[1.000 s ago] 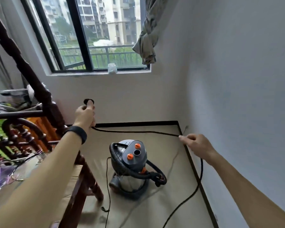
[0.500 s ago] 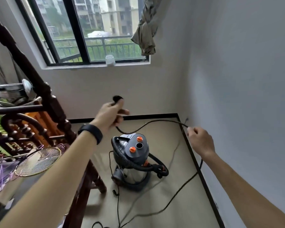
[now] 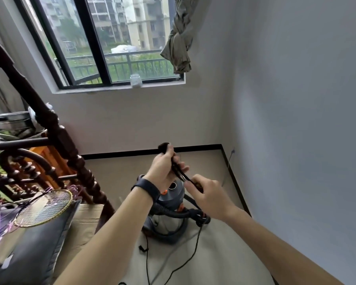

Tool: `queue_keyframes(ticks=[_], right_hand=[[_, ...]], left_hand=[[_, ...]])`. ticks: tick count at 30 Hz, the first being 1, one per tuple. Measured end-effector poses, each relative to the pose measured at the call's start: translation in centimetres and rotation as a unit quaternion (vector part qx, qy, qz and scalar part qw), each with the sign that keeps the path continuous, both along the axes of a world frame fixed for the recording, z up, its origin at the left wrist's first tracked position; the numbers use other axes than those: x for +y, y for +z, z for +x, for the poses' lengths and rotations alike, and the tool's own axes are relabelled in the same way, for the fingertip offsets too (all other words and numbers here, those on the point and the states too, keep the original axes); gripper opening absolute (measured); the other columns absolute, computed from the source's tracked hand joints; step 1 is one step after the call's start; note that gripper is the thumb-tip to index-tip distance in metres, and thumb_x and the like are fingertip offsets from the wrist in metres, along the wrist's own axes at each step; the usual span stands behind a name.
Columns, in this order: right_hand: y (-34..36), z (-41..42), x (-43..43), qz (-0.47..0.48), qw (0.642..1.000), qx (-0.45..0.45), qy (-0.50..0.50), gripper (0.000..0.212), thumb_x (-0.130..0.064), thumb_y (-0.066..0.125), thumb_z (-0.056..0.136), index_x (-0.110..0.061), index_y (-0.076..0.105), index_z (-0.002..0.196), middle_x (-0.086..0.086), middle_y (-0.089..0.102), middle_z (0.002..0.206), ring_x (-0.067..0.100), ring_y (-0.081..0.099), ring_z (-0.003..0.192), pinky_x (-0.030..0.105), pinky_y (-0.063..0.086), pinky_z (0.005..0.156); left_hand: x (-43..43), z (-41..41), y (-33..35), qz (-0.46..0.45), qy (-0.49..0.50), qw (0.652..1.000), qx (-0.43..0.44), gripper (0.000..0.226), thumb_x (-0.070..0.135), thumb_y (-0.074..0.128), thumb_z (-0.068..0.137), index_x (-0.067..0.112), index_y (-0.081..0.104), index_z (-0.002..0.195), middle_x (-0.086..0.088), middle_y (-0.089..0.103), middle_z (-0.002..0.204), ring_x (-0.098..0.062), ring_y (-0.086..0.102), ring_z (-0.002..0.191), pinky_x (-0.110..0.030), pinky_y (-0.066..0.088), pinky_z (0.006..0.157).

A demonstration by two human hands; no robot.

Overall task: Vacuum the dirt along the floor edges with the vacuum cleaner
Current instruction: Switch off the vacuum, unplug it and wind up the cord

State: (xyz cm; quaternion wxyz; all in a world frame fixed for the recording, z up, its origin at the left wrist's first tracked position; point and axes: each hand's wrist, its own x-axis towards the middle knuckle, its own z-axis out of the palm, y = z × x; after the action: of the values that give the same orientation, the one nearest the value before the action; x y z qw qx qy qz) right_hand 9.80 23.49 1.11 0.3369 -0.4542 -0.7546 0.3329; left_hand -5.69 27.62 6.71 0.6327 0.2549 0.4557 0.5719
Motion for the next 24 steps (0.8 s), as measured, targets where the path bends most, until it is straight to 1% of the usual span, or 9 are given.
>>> queue_keyframes(ticks=[4,9,12,15,17,19,21,22,24], right_hand=[[-3.3,2.9,-0.2,-0.136,0.991,-0.002,-0.010,0.053,-0.055,0.050,0.105,-0.034,0.055,0.057,-0.014,0.054,0.054,0.001,0.049,0.053,0.017,0.039,0.057],[-11.2,7.3,-2.5,-0.203,0.974,-0.089,-0.040,0.038,-0.049,0.043,0.109,-0.033,0.054,0.076,0.004,0.072,0.081,0.000,0.055,0.059,0.017,0.041,0.059],[-14.2,8.2,-3.6,-0.256,0.955,-0.071,-0.135,0.047,-0.047,0.046,0.108,-0.021,0.046,0.069,0.000,0.058,0.065,0.012,0.050,0.057,0.034,0.045,0.061],[-12.8,6.3,-2.7,-0.274,0.920,0.033,-0.277,0.055,-0.047,0.046,0.108,-0.019,0.035,0.062,-0.006,0.039,0.054,0.019,0.039,0.056,0.035,0.032,0.058],[-9.7,4.2,-1.2,-0.265,0.913,0.092,-0.296,0.050,-0.036,0.042,0.108,-0.019,0.041,0.061,-0.006,0.044,0.057,0.020,0.041,0.059,0.033,0.031,0.059],[-5.7,2.1,0.0,-0.204,0.940,0.102,-0.253,0.042,-0.023,0.039,0.106,-0.018,0.058,0.069,-0.003,0.059,0.074,0.020,0.054,0.072,0.034,0.038,0.064],[-2.3,0.3,0.1,-0.116,0.969,0.083,-0.202,0.037,-0.023,0.039,0.106,-0.021,0.066,0.081,-0.007,0.066,0.083,0.009,0.060,0.079,0.022,0.042,0.068],[-1.3,-0.5,-0.2,-0.087,0.979,0.062,-0.171,0.035,-0.026,0.040,0.107,-0.021,0.068,0.086,-0.007,0.067,0.081,0.006,0.060,0.074,0.015,0.040,0.062],[-0.9,-1.6,-1.0,-0.053,0.993,-0.003,-0.108,0.031,-0.026,0.042,0.110,-0.016,0.069,0.099,-0.001,0.069,0.082,0.011,0.060,0.070,0.015,0.039,0.057]], left_hand=[[1.4,-3.0,1.1,0.007,0.070,0.997,-0.042,0.036,0.037,0.047,0.103,0.017,0.044,0.074,0.008,0.034,0.048,-0.007,0.026,0.036,-0.021,0.031,0.036],[1.9,-9.2,1.8,0.018,0.147,0.989,-0.003,0.041,0.037,0.043,0.105,0.020,0.039,0.067,0.009,0.028,0.046,-0.007,0.022,0.033,-0.018,0.021,0.034],[1.0,-11.9,0.5,0.008,0.131,0.989,0.067,0.040,0.038,0.044,0.104,0.021,0.040,0.068,0.009,0.030,0.049,-0.007,0.023,0.032,-0.017,0.021,0.035],[-1.0,-11.5,-3.2,-0.016,0.055,0.984,0.168,0.029,0.028,0.047,0.104,0.016,0.045,0.078,0.001,0.045,0.058,-0.007,0.028,0.032,-0.017,0.024,0.035],[-2.5,-9.7,-5.7,-0.029,-0.005,0.974,0.226,0.021,0.021,0.049,0.103,0.009,0.051,0.086,-0.007,0.056,0.065,-0.008,0.032,0.033,-0.018,0.026,0.033],[-3.7,-7.1,-7.7,-0.045,-0.047,0.970,0.232,0.020,0.018,0.050,0.102,0.001,0.057,0.097,-0.014,0.067,0.073,-0.010,0.039,0.038,-0.020,0.031,0.033],[-4.3,-4.5,-8.3,-0.057,-0.068,0.983,0.162,0.024,0.020,0.051,0.101,-0.002,0.060,0.105,-0.018,0.073,0.090,-0.012,0.046,0.045,-0.022,0.036,0.039],[-4.4,-3.3,-8.1,-0.053,-0.079,0.989,0.113,0.025,0.021,0.053,0.100,-0.001,0.062,0.106,-0.018,0.073,0.094,-0.012,0.048,0.049,-0.023,0.038,0.042],[-4.4,-1.3,-7.4,-0.043,-0.097,0.993,0.044,0.024,0.026,0.057,0.097,0.004,0.065,0.105,-0.010,0.071,0.089,-0.013,0.052,0.057,-0.023,0.040,0.047]])
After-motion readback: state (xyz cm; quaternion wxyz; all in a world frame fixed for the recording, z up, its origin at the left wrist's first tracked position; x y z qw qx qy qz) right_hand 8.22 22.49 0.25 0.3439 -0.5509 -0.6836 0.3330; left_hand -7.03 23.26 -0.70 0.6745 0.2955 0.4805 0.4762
